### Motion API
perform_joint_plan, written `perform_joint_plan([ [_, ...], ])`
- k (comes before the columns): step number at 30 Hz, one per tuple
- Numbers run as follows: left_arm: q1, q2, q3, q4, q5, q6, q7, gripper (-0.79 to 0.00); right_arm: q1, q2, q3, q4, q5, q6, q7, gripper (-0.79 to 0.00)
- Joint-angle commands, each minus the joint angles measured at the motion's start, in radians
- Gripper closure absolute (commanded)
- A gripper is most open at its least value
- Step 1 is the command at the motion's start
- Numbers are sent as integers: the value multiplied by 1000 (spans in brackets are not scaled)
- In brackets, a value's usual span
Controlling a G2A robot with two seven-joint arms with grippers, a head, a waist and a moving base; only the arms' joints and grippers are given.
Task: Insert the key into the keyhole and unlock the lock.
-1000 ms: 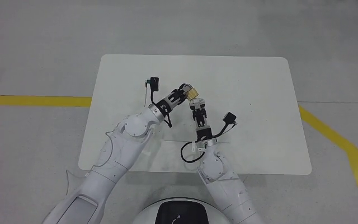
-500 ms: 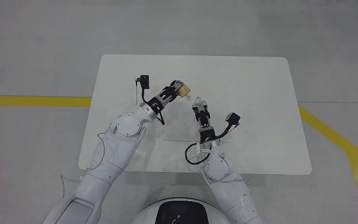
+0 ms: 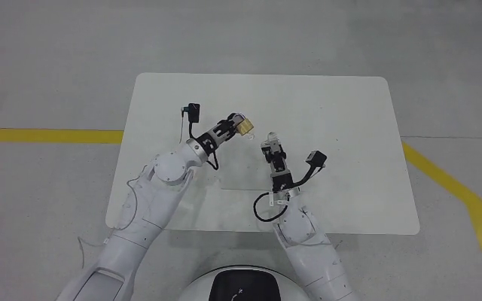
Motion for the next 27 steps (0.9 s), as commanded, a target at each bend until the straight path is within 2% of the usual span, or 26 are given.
perform_joint_plan([
  [1, 17, 1, -10, -6, -24, -30, -6, 0, -12, 1, 2, -21, 43, -16, 27, -603],
  [2, 22, 2, -16, -3, -35, -37, -9, 0, -18, 2, 5, -28, 58, -25, 40, -311],
  [4, 30, 2, -33, 9, -112, -42, -37, 0, -32, 5, 12, -45, 74, -48, 55, 0],
  [6, 29, 2, -51, 35, -225, -25, -116, 0, -50, 8, 19, -65, 78, -81, 70, 0],
  [9, -8, 5, -61, 94, -305, 87, -231, 0, -76, 14, 29, -99, 81, -127, 103, 0],
  [12, -29, -1, -57, 120, -392, 115, -309, 0, -95, 21, 42, -125, 58, -161, 132, 0],
  [21, -86, -12, -26, 193, -460, 170, -385, 0, -77, 27, 28, -107, 13, -169, 188, 0],
  [27, -105, -14, -21, 223, -483, 177, -429, 0, -34, 23, 12, -65, 3, -122, 177, 0],
])
